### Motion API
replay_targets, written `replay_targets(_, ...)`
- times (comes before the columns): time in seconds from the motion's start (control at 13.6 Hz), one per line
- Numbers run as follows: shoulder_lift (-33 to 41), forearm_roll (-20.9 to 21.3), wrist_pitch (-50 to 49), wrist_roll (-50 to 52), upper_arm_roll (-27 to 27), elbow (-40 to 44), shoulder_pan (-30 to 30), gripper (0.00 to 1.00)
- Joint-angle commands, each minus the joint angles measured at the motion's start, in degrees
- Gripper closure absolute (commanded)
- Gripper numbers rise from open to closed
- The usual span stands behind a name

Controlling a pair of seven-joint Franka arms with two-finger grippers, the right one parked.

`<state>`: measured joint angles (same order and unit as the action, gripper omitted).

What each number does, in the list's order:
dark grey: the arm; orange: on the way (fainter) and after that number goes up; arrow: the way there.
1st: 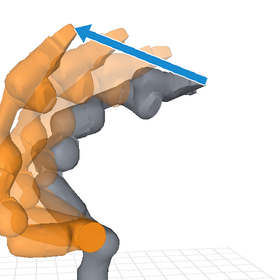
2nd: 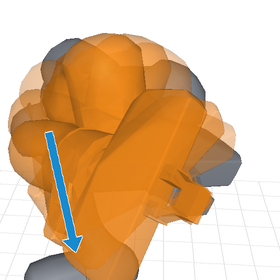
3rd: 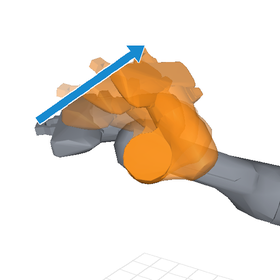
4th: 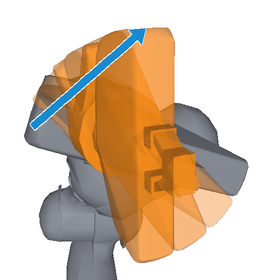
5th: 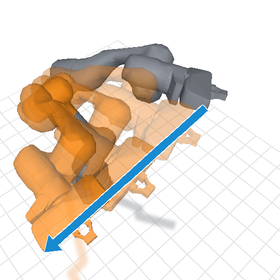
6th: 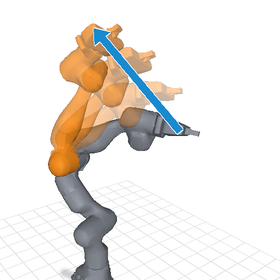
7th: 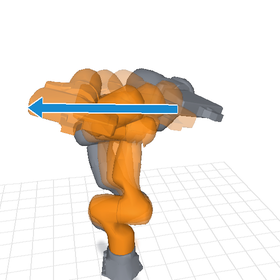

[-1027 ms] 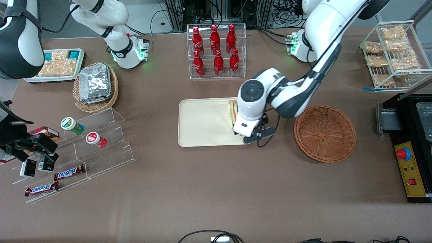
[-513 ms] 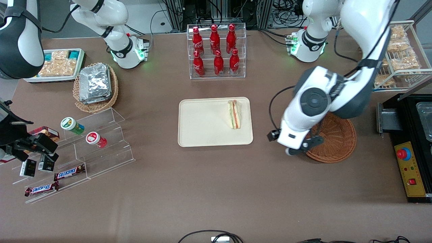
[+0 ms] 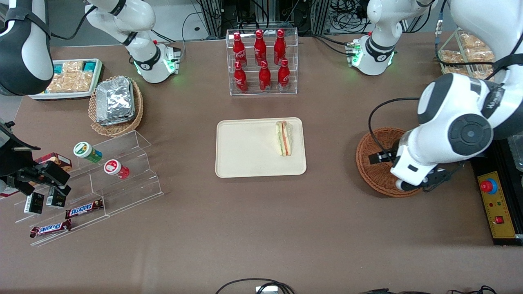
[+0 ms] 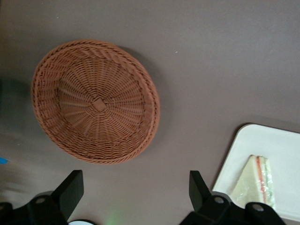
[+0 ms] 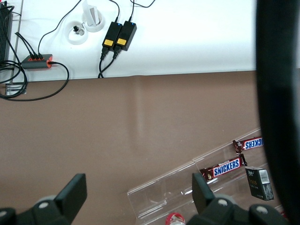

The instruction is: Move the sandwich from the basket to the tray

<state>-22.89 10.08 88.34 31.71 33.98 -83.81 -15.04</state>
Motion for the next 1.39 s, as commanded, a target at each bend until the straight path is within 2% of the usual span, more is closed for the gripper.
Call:
replay_targets(0.0,2.8,-1.9,-2.3,-4.1,0.4,-0.7,-2.9,0.01)
replay_targets(0.15,3.4,-2.8,-4.5,-7.6,0.4,-0.3,-4.3,0.01)
replay_targets(0.51,5.0,-2.8,-6.2,-9.1,-0.2,-0.3,-4.9,0.01)
replay_targets(0.73,7.9,-4.2,-6.8,-15.5,-6.8,-0.8,-1.7,0.01)
replay_targets(1.03,14.2,-8.7,-7.0,-24.8,-20.5,-3.8,5.6,0.01)
replay_targets(1.17,17.4,-8.7,-7.0,-30.1,-23.3,-5.2,6.5,0.01)
replay_targets(1.32,19.9,-8.7,-7.8,-32.2,-23.6,-5.2,6.5,0.01)
